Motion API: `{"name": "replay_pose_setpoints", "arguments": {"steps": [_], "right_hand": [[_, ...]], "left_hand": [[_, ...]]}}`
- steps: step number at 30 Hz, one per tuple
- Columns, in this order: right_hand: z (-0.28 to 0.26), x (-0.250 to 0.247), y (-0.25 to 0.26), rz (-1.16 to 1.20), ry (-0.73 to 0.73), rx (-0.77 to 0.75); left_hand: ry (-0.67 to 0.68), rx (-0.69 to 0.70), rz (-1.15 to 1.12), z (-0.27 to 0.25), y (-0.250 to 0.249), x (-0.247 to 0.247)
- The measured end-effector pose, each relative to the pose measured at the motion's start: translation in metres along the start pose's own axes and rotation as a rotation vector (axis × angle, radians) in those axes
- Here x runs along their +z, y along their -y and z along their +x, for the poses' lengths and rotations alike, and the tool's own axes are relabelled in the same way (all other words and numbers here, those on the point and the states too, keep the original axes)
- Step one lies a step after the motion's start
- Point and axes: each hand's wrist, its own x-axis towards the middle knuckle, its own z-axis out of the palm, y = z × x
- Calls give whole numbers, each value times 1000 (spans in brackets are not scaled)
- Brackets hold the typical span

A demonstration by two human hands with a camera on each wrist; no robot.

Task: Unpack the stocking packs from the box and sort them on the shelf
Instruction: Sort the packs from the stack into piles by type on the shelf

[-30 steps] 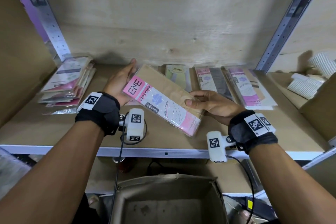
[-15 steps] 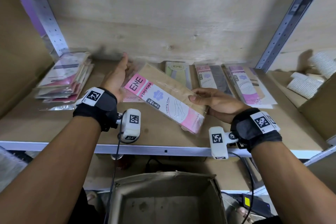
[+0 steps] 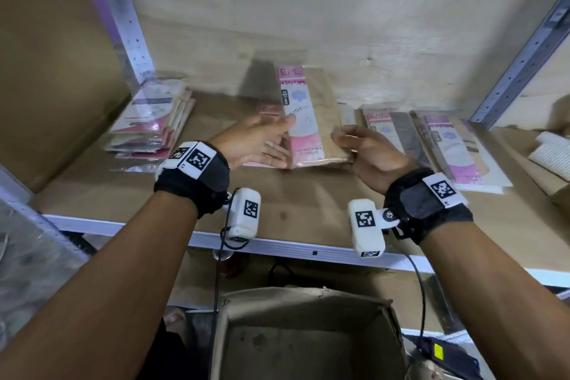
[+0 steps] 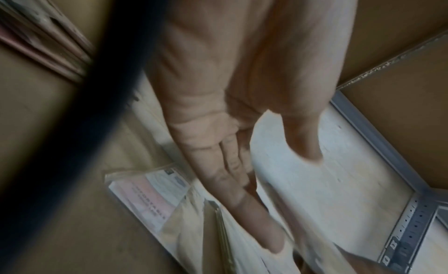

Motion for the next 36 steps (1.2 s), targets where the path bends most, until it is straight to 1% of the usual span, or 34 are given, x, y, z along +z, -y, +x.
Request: {"name": "replay_pose_setpoints", "arguments": {"steps": [1,2,4,7,9,11,13,15,17,19,25,28,31,36], "right_hand": [[4,8,0,-24,-12,-9],[8,15,-1,-64,-19,-12],[18,29,-3,-171,-46,-20],[35,44,-7,-410,-97,-38],[48,51,-10,-558,-85,-16],[59,57,-12,-710,-76,-17],[67,64,-13,-874,-110,-32],[70,72,-12,-1019,-159,-70],[73,79,-12,-1125,-148,-102],[75,84,-12,-1222,-115,-82],[76,89,-17,-1289,-121,-47],[77,90,-17,-1326,-117,-29],[77,90,-19,-1330,-121,-31],[75,89,-18,-1280,-97,17]], "left_hand": [[10,24,34,-2,1,-1],[-7,38,64,-3,3,-2],[-84,32,111,-2,5,-6],[-162,-46,121,2,9,-18],[-223,-85,143,6,13,-27],[-299,-125,219,10,16,-36],[-330,-132,277,14,18,-41],[-369,-146,407,18,21,-44],[-400,-166,489,21,23,-46],[-400,-190,482,23,25,-47],[-370,-230,437,24,27,-47],[-376,-242,389,24,27,-49],[-380,-237,382,24,27,-50],[-375,-240,401,25,28,-51]]}}
